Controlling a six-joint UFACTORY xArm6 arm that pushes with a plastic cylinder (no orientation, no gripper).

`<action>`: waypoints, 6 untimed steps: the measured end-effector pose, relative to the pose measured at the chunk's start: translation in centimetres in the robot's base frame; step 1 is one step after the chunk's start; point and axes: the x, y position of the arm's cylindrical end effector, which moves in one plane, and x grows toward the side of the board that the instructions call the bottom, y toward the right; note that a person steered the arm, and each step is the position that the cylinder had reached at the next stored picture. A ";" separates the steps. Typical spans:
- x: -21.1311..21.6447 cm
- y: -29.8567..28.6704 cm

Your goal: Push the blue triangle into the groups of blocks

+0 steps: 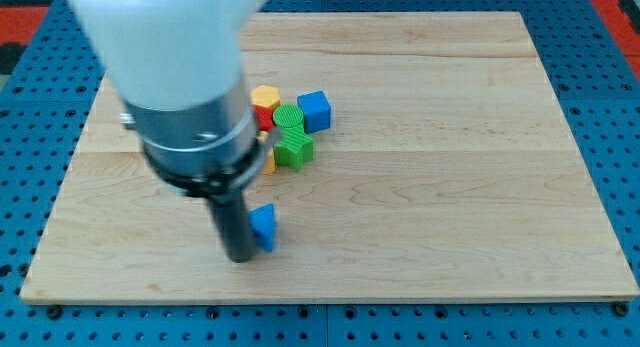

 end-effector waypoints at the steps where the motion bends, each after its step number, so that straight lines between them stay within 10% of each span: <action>1: -0.4 1.6; 6: -11.2 -5.4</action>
